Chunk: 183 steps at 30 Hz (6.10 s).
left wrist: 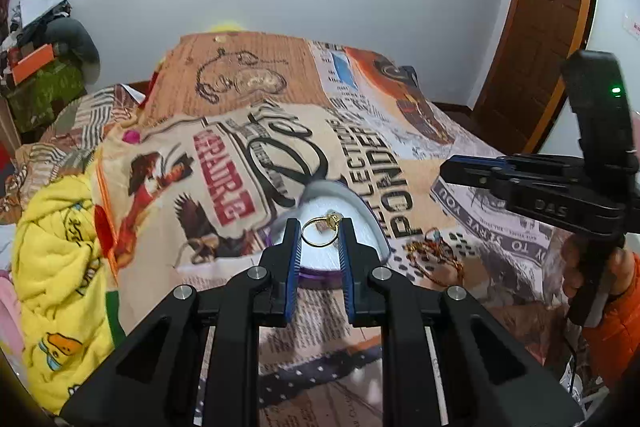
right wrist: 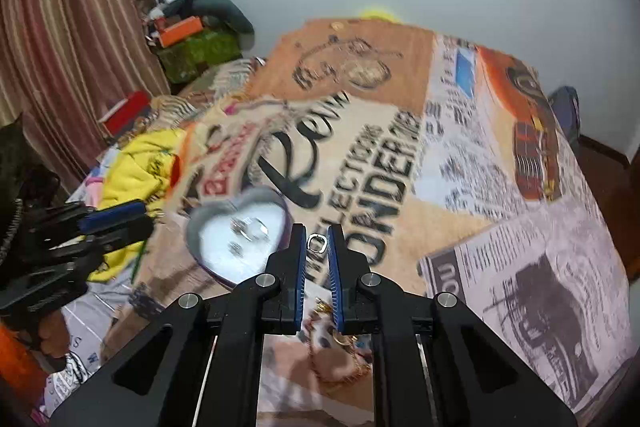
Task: Organize jewelry
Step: 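Lower both held pieces into the heart tin and open both tools, then move both tools back toward the remaining bracelets, then grasp the braided gold bracelet with the left tool while the right tool grasps the beaded bracelet, then carry both bracelets over the heart tin and lower them inside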
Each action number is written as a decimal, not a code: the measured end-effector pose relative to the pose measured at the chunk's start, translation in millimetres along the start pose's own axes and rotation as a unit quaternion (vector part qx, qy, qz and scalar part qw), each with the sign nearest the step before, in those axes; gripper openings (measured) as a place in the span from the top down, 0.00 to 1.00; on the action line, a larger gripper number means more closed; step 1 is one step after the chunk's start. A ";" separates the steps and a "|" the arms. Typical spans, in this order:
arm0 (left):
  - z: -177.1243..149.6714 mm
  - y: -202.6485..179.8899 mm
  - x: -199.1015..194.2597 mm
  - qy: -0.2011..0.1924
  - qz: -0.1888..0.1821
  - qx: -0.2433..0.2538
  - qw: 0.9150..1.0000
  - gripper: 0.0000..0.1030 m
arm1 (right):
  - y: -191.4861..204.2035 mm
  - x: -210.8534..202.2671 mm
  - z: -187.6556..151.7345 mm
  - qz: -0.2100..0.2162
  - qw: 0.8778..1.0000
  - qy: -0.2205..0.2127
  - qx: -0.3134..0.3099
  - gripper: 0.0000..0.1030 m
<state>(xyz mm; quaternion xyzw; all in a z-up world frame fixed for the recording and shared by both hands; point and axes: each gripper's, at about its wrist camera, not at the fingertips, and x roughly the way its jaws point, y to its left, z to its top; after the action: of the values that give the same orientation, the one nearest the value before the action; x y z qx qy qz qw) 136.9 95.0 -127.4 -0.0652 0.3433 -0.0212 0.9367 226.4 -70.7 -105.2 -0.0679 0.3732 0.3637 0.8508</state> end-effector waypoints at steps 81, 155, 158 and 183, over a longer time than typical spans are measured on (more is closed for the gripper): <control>-10.5 -18.7 -3.0 0.051 0.018 0.022 0.998 0.71 | -11.7 -17.8 -30.9 -0.019 0.999 0.040 0.015 0.76; -35.3 -43.6 41.6 0.086 0.002 0.013 0.996 0.99 | -44.7 45.9 -71.2 -0.039 0.993 0.114 0.020 0.93; -34.0 -43.4 38.6 0.082 0.001 0.010 0.997 0.99 | -51.1 41.3 -71.3 -0.035 0.992 0.107 0.049 0.93; -4.4 -21.2 -17.5 0.005 0.023 -0.001 1.000 0.99 | -28.7 -50.8 -18.3 -0.018 0.999 -0.022 0.046 0.93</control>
<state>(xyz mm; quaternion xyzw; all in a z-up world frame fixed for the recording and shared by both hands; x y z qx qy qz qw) 120.8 75.0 -116.6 -0.0586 0.3493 0.0001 0.9352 211.6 -127.5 -88.0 -0.0277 0.3692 0.3322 0.8675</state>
